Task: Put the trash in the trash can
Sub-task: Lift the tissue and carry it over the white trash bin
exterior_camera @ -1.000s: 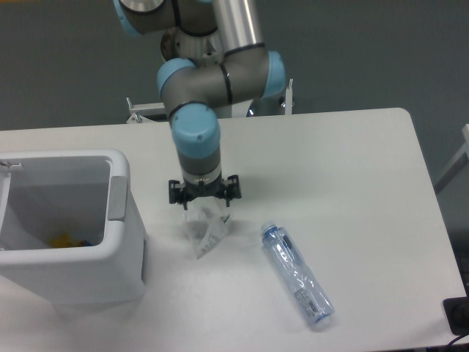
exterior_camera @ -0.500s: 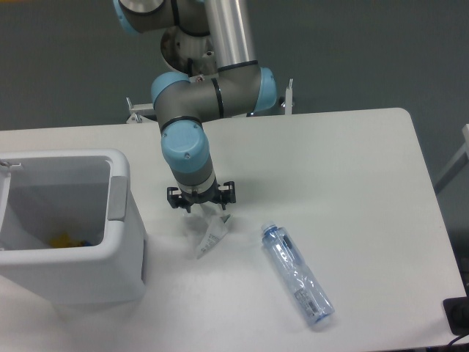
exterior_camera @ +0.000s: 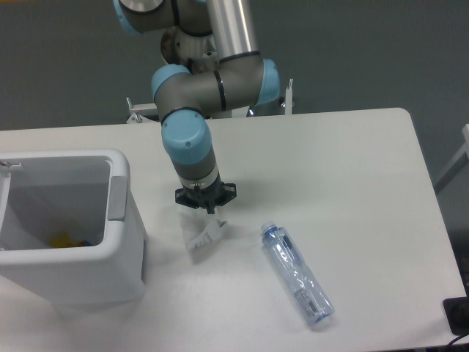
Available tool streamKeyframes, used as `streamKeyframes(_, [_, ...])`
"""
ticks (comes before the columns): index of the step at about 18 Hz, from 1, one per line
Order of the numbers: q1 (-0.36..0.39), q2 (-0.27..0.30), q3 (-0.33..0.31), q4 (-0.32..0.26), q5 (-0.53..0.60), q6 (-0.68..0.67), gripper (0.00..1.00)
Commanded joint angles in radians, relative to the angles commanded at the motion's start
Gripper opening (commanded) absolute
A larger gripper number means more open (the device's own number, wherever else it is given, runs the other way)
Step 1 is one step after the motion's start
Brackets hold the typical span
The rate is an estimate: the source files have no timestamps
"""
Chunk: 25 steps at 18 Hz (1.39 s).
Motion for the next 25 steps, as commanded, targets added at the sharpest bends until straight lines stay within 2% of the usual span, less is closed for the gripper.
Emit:
streamKeyframes(3, [0.06, 0.049, 0.087, 0.006, -0.084, -0.023, 0.0])
streamKeyframes(4, [0.099, 0.057, 0.147, 0.03, -0.162, -0.043, 0.0])
streamKeyframes(6, [0.136, 0.057, 0.192, 0.102, -0.254, -0.128, 0.0])
streamKeyframes(8, [0.147, 0.063, 0.213, 0.132, -0.302, -0.184, 0.0])
streamKeyframes(13, [0.126, 0.161, 0.229, 0.135, -0.402, -0.233, 0.0])
streamKeyframes(19, [-0.073, 0.221, 0.189, 0.132, -0.408, -0.242, 0.0])
streamKeyframes(23, [-0.193, 0.213, 0.157, 0.133, -0.408, -0.239, 0.0])
streamKeyframes(25, [-0.221, 0.203, 0.143, 0.133, -0.411, -0.241, 0.0])
